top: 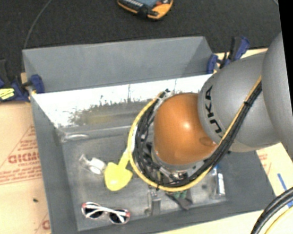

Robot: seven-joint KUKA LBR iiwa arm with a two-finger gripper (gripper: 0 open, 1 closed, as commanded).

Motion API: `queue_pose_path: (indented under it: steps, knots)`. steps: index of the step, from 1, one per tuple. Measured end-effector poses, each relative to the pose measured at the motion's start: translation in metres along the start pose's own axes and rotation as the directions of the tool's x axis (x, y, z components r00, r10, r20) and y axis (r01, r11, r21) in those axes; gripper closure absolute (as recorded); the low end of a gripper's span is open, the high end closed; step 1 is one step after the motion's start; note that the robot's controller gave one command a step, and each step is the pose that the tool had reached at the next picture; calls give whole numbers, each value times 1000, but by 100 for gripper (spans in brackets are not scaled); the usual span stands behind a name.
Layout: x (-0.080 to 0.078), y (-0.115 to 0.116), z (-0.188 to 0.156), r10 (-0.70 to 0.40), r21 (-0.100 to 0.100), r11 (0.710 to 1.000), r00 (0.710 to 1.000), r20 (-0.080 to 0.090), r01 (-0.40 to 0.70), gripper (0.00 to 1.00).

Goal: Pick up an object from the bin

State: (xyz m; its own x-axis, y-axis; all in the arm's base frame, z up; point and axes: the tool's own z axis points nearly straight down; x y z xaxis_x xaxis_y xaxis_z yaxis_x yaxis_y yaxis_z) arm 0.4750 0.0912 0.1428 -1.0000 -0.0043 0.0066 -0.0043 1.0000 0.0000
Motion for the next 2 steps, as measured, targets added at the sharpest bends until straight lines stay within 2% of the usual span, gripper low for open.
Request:
queue_pose_path:
  steps: [1, 2]
  knots:
    - [-2, -1, -4, 6, -1, 1000, 1000, 8, -6, 0]
    - [-6, 77, 70, -88, -4, 996, 996, 19, 88, 0]
